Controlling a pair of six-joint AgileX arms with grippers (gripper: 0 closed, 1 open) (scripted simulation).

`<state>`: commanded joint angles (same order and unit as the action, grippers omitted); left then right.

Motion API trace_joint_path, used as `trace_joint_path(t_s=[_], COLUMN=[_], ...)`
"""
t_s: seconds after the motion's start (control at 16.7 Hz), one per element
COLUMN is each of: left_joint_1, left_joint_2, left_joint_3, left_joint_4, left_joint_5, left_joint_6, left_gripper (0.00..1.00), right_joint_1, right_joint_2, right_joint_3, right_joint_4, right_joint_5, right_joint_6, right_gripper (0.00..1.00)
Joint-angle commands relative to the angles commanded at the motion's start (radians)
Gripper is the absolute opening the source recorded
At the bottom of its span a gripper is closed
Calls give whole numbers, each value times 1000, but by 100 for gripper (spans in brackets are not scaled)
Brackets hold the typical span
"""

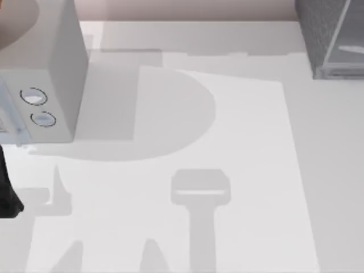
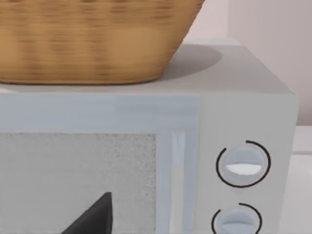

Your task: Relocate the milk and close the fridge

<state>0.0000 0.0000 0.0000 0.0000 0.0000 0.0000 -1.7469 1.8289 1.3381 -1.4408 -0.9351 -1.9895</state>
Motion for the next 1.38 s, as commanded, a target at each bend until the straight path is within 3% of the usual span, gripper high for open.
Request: trace_joint_path(t_s=[0.24,0.66,0.96,1.14,1.38], left_joint_1=[0,0,0,0,0], left_joint_2=[0,0,0,0,0], left_joint_3=[0,0,0,0,0], left_joint_4=[0,0,0,0,0], left_joint_5=[0,0,0,0,0], left_joint_6=[0,0,0,0,0], left_gripper=[100,100,100,100,100], right_joint_1=[181,565,755,808,816], right_joint_2=[22,32,14,6,5], right_joint_3=[18,21,-14,-32,-35], right_joint_4=[188,678,998,1109,1131], right_joint_5=[24,98,152,170,173], right_joint_6=[228,832,1204,1320,1343], right_gripper=[100,100,100,100,100])
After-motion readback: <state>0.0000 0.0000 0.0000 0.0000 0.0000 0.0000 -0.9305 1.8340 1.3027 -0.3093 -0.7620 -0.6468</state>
